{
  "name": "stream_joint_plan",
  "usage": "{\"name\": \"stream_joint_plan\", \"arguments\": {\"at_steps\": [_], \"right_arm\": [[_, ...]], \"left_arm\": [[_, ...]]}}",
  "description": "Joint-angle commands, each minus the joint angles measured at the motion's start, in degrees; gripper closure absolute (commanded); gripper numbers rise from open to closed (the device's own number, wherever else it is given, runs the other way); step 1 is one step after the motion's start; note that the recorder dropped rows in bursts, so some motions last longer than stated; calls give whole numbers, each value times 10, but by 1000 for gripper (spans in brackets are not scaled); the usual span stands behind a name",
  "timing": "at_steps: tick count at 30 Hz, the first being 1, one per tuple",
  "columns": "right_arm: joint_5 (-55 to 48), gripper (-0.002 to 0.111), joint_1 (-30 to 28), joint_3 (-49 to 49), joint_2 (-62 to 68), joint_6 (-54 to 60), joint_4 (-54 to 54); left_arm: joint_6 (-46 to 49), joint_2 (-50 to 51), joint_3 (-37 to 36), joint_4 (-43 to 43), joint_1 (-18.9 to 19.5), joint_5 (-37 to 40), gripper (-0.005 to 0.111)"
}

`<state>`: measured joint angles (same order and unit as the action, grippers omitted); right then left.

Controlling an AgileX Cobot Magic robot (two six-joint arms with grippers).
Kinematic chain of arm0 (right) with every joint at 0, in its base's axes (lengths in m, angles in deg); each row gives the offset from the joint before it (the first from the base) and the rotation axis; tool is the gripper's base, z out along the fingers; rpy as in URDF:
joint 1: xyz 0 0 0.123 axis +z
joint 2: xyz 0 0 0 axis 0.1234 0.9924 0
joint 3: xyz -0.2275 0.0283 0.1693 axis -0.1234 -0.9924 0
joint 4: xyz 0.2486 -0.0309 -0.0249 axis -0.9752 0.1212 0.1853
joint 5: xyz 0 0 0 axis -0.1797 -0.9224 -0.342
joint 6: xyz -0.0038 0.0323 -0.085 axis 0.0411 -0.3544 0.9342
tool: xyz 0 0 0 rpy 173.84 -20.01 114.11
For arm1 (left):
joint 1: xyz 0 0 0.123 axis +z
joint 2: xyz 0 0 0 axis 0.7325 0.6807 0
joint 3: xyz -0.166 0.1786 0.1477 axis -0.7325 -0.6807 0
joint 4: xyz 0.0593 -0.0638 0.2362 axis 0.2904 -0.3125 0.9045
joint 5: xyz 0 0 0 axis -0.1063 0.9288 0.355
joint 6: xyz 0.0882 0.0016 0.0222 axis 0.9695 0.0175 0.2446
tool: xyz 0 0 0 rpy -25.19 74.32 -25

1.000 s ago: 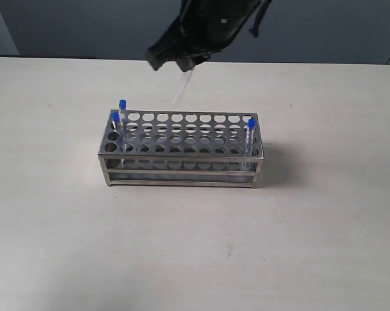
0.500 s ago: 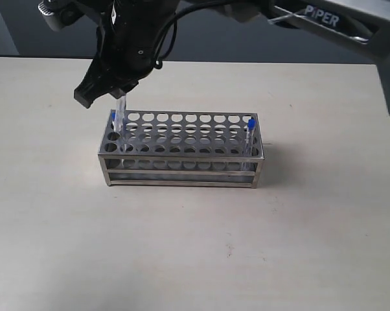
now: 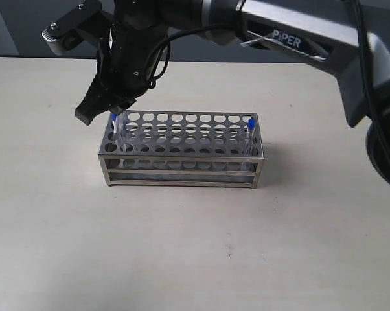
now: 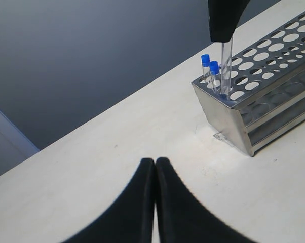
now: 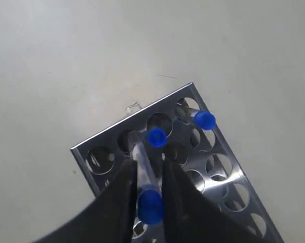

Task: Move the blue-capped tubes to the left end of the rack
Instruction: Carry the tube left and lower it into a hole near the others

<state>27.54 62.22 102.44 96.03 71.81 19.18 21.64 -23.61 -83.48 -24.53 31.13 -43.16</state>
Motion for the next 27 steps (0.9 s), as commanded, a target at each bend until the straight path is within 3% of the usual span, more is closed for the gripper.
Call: {"name": "stream_joint_plan", "arguments": {"at_steps": [1,27], "right_arm": [[29,109,-1,4,3,3,-9],[62,109,-1,4,50,3,-68]], "left_arm": [[-3,2,3,0,-2,-3,106],[-3,2,3,0,-2,-3,106]]}}
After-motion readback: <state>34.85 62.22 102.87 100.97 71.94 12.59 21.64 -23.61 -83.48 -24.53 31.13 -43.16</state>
